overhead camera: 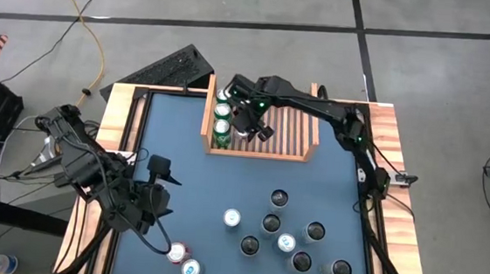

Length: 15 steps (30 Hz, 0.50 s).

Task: Place canned beverage on shelf
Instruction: Put the bottom middle left red soda can aligned with the red soda on the shelf

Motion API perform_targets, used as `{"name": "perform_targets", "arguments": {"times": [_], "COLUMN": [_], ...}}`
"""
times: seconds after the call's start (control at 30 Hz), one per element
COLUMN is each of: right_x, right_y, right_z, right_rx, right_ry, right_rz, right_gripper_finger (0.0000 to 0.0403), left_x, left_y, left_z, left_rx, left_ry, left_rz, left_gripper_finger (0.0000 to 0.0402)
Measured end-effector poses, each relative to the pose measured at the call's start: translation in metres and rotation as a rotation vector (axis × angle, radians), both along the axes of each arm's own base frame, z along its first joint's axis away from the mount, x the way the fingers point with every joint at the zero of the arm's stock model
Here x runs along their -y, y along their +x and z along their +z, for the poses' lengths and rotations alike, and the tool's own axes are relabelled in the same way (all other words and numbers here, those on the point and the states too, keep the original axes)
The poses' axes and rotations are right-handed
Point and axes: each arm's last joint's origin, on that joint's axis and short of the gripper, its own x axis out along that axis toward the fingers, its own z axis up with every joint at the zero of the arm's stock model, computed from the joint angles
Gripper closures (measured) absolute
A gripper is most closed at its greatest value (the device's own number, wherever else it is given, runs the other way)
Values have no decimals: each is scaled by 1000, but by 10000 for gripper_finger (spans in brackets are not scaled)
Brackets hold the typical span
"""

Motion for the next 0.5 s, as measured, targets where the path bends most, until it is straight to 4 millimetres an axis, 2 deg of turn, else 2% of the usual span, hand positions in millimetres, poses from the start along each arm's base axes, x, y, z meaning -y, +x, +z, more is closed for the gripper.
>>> {"name": "perform_targets", "arguments": {"times": [0.17,0.5], "right_x": [4,12], "right_y": [7,14], "right_z": [-17,-35], "right_rx": [-30,-45], "right_ry": [13,41], "right_rz": [-23,-86], "right_gripper_finger": [225,225], "left_x": [-3,-9], "left_y": [-2,-8], "left_z": [2,5], "left_rx": [17,26], "left_ry": [45,54], "left_rz": [3,24], "left_gripper_finger": [67,67]}}
